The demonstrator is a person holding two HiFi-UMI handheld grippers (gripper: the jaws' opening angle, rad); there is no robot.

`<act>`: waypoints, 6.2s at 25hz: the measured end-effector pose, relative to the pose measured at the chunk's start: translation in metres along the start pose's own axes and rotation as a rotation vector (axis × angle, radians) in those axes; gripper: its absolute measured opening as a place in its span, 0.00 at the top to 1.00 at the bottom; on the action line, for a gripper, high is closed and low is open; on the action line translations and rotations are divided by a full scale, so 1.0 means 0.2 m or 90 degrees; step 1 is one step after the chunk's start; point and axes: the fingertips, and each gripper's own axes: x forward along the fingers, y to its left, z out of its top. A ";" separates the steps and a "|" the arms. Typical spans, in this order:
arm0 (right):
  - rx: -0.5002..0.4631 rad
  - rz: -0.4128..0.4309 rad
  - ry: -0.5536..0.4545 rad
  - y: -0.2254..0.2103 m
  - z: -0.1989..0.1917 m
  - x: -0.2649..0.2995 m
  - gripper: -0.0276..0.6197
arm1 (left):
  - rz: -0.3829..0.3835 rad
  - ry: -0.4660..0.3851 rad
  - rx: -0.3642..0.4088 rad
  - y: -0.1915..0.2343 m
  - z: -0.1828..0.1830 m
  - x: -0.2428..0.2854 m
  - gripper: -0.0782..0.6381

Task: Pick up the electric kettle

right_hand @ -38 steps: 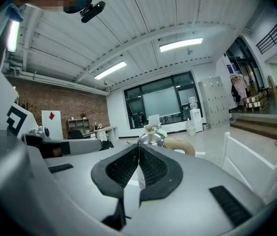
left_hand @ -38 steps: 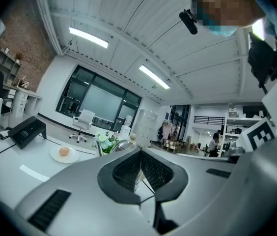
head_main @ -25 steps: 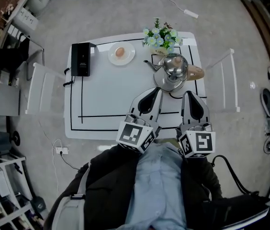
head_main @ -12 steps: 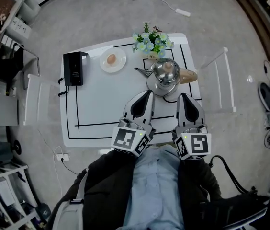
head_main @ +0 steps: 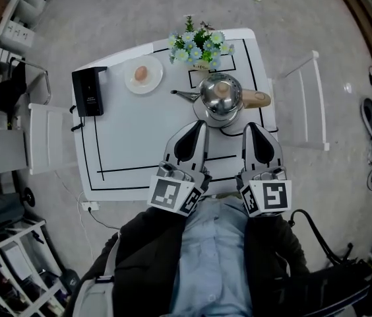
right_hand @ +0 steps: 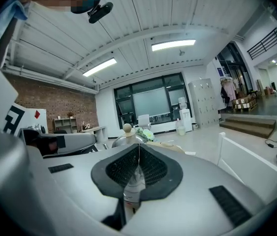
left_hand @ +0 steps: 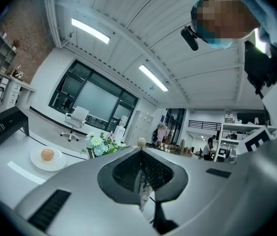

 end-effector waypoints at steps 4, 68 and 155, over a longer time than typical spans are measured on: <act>-0.006 0.011 0.006 -0.04 -0.06 0.03 0.93 | 0.029 0.002 0.013 0.06 -0.04 0.01 0.88; -0.018 -0.060 0.045 -0.54 -0.28 0.49 0.60 | 0.146 -0.067 -0.024 0.56 -0.13 0.35 0.73; -0.090 -0.031 -0.129 -0.03 0.38 -0.05 0.79 | 0.121 -0.209 0.048 0.17 0.54 -0.27 0.83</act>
